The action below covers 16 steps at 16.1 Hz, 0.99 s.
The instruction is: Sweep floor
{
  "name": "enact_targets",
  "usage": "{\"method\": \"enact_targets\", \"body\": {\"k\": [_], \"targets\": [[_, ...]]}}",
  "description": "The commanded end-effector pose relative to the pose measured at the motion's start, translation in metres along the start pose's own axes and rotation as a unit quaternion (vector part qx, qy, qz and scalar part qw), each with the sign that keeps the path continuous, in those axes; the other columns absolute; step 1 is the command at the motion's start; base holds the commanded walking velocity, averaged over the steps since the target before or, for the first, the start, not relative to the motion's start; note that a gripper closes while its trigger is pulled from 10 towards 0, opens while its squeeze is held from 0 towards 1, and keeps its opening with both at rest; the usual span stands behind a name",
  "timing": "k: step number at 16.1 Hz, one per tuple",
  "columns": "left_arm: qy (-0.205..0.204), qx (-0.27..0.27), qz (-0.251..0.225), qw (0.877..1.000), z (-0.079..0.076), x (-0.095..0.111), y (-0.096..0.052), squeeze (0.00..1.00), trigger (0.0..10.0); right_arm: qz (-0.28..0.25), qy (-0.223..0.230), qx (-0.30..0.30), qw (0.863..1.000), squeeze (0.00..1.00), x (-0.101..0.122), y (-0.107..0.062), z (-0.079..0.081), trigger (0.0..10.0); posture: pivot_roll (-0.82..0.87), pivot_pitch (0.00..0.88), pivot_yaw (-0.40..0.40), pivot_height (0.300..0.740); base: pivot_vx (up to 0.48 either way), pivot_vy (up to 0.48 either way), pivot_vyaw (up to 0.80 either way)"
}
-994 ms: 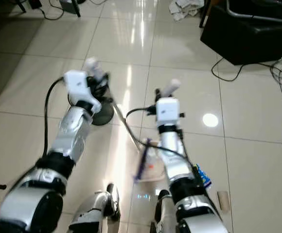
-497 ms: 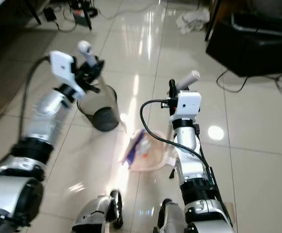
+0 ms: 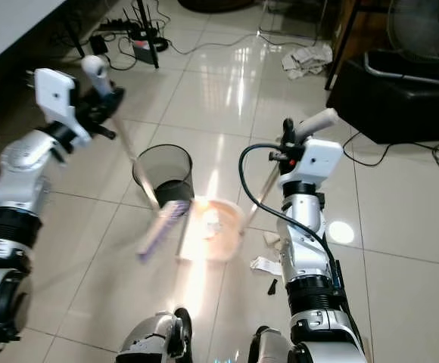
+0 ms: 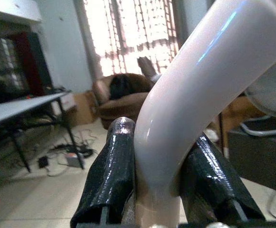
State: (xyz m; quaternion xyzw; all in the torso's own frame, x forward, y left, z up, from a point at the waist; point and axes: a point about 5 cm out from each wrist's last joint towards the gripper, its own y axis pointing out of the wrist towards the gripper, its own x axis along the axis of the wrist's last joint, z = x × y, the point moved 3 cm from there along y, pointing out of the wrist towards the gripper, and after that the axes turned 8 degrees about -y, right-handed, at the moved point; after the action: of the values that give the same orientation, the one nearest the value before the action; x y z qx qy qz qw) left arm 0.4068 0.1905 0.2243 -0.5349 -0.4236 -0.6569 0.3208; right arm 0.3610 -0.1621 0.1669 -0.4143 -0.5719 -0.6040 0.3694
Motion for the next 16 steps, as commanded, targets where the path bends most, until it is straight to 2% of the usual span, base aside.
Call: {"method": "enact_targets", "body": {"k": [1, 2, 5, 6, 7, 8, 10, 11, 12, 13, 14, 16], "targets": [[0.023, -0.001, -0.008, 1.0, 0.005, 0.011, 0.0, 0.0, 10.0, -0.03, 0.013, 0.004, 0.999, 0.0, 0.016, 0.007, 0.001, 10.0, 0.07, 0.055, 0.099, 0.74, 0.0, 0.0, 0.0], [0.063, 0.001, 0.022, 0.998, 0.015, 0.001, -0.013, 0.0, 10.0, -0.038, 0.025, 0.02, 0.999, 0.0, 0.023, 0.009, 0.001, 10.0, 0.07, 0.051, 0.1, 0.74, 0.0, 0.0, 0.0], [0.089, 0.052, 0.048, 0.993, 0.034, -0.015, -0.039, 0.0, 10.0, -0.045, 0.05, 0.031, 0.997, 0.0, 0.038, 0.015, -0.002, 10.0, 0.05, 0.032, 0.096, 0.74, 0.0, 0.0, 0.0], [0.089, 0.062, 0.051, 0.993, 0.038, -0.017, -0.043, 0.0, 10.0, -0.048, 0.054, 0.031, 0.997, 0.0, 0.042, 0.016, -0.003, 10.0, 0.05, 0.026, 0.092, 0.74, 0.0, 0.0, 0.0], [0.091, 0.104, 0.06, 0.989, 0.05, -0.023, -0.058, 0.0, 10.0, -0.052, 0.068, 0.025, 0.996, 0.0, 0.057, 0.023, -0.008, 10.0, 0.04, 0.023, 0.079, 0.74, 0.0, 0.0, 0.0], [0.085, 0.126, 0.061, 0.986, 0.055, -0.026, -0.064, 0.0, 10.0, -0.052, 0.072, 0.022, 0.996, 0.0, 0.062, 0.025, -0.009, 10.0, 0.04, 0.023, 0.079, 0.74, 0.0, 0.0, 0.0], [0.048, 0.16, 0.06, 0.984, 0.058, -0.034, -0.073, 0.0, 10.0, -0.049, 0.078, 0.023, 0.996, 0.0, 0.072, 0.029, -0.012, 10.0, 0.03, 0.018, 0.068, 0.74, 0.0, 0.0, 0.0], [0.01, 0.164, 0.06, 0.985, 0.045, -0.046, -0.077, 0.0, 10.0, -0.048, 0.085, 0.025, 0.995, 0.0, 0.085, 0.031, -0.014, 10.0, 0.02, 0.017, 0.052, 0.74, 0.0, 0.0, 0.0], [-0.003, 0.161, 0.062, 0.985, 0.03, -0.056, -0.079, 0.0, 10.0, -0.05, 0.095, 0.023, 0.994, 0.0, 0.096, 0.032, -0.016, 10.0, 0.02, 0.014, 0.048, 0.74, 0.0, 0.0, 0.0], [-0.007, 0.162, 0.059, 0.985, 0.018, -0.064, -0.081, 0.0, 10.0, -0.056, 0.105, 0.016, 0.993, 0.0, 0.105, 0.032, -0.018, 10.0, 0.02, 0.011, 0.052, 0.74, 0.0, 0.0, 0.0], [-0.008, 0.164, 0.058, 0.985, 0.013, -0.067, -0.082, 0.0, 10.0, -0.06, 0.11, 0.011, 0.992, 0.0, 0.108, 0.032, -0.019, 10.0, 0.02, 0.011, 0.052, 0.74, 0.0, 0.0, 0.0], [-0.017, 0.173, 0.051, 0.983, -0.007, -0.074, -0.084, 0.0, 10.0, -0.056, 0.117, 0.011, 0.992, 0.0, 0.119, 0.031, -0.019, 10.0, 0.01, 0.022, 0.045, 0.74, 0.0, 0.0, 0.0]]}}
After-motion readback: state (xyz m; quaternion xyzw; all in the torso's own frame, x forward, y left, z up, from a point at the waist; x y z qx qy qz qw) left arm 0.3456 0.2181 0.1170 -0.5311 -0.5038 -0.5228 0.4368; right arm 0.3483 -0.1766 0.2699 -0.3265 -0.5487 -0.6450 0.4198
